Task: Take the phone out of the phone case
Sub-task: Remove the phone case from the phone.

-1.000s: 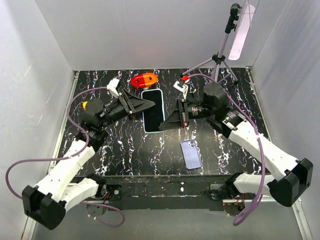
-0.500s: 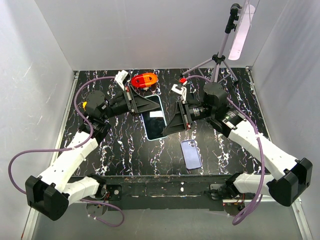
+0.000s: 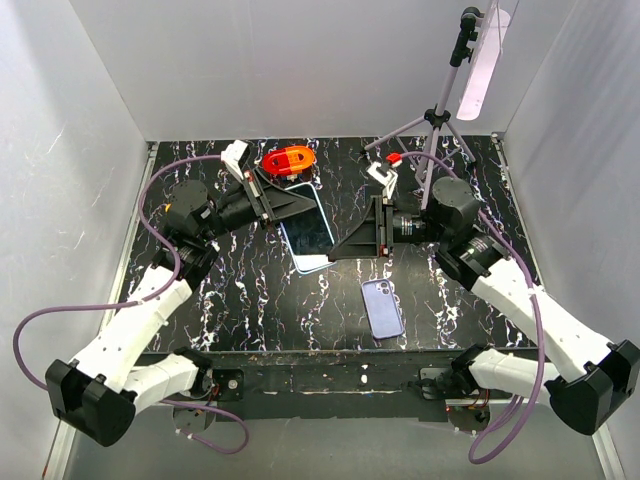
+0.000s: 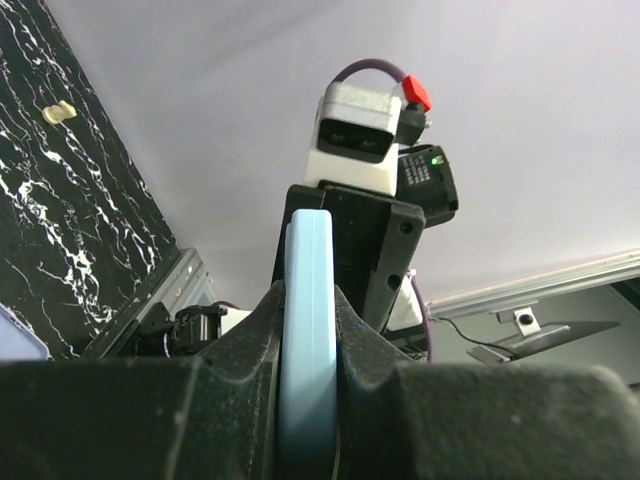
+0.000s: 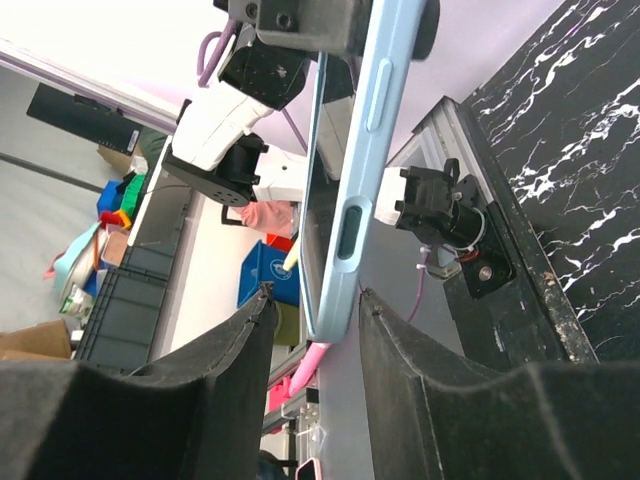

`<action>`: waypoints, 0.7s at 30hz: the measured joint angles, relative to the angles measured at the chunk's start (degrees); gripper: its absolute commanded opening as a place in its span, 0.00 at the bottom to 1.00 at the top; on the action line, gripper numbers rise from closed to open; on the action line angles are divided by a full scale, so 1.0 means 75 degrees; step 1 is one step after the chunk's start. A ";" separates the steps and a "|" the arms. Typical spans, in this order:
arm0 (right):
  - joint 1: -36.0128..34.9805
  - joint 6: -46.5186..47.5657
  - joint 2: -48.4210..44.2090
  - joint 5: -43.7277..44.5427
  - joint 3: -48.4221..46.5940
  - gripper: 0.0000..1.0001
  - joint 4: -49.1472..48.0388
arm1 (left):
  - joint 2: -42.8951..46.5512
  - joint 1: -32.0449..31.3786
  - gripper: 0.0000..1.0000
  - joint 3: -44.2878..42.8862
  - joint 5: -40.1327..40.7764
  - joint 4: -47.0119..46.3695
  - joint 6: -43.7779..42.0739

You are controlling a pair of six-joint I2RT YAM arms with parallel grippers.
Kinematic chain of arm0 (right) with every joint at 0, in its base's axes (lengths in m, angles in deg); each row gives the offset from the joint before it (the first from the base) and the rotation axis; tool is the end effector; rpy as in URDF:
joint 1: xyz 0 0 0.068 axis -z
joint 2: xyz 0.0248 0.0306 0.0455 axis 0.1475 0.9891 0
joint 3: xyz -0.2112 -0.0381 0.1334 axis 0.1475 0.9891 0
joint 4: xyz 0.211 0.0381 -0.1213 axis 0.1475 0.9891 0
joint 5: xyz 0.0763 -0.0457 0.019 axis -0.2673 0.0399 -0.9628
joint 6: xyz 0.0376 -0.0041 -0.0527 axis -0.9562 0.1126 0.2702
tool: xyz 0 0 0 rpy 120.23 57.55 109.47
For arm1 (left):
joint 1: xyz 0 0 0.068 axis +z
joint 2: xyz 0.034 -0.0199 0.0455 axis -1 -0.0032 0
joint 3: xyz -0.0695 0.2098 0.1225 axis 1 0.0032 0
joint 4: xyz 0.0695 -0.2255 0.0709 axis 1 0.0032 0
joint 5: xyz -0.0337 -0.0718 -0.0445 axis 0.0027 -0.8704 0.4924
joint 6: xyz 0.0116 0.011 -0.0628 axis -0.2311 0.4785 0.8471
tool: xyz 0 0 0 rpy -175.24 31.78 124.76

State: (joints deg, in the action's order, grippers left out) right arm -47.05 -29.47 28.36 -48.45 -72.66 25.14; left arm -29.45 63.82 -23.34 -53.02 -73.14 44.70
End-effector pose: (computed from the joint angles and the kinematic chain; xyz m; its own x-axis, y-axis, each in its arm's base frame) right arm 0.1641 0.1805 0.3889 -0.8195 0.0399 -0.5717 -0.5727 -0.0196 0.8195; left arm 0.2029 -0.1350 0.3828 -0.8472 -0.4108 -0.3370 0.3424 0.0629 -0.9375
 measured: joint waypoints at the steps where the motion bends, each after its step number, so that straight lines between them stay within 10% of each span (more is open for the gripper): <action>1: 0.0006 -0.0108 0.0006 -0.0035 0.0096 0.43 -0.0166 | 0.0006 0.0000 0.00 0.0000 0.0035 -0.0006 0.0047; 14: 0.0029 -0.0740 0.0312 -0.1122 0.0382 0.02 -0.1393 | -0.0361 0.0003 0.00 0.0431 -0.0213 -0.1413 0.1483; 21: -0.0055 -0.0236 0.0574 -0.1510 0.0236 0.01 -0.1279 | -0.0766 0.0029 0.00 0.0431 -0.0822 -0.1836 0.1918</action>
State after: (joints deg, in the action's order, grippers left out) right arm -47.46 -31.24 32.67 -59.77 -70.89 15.54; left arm -35.20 64.04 -20.10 -59.18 -86.91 59.08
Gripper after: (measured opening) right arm 0.249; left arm 0.127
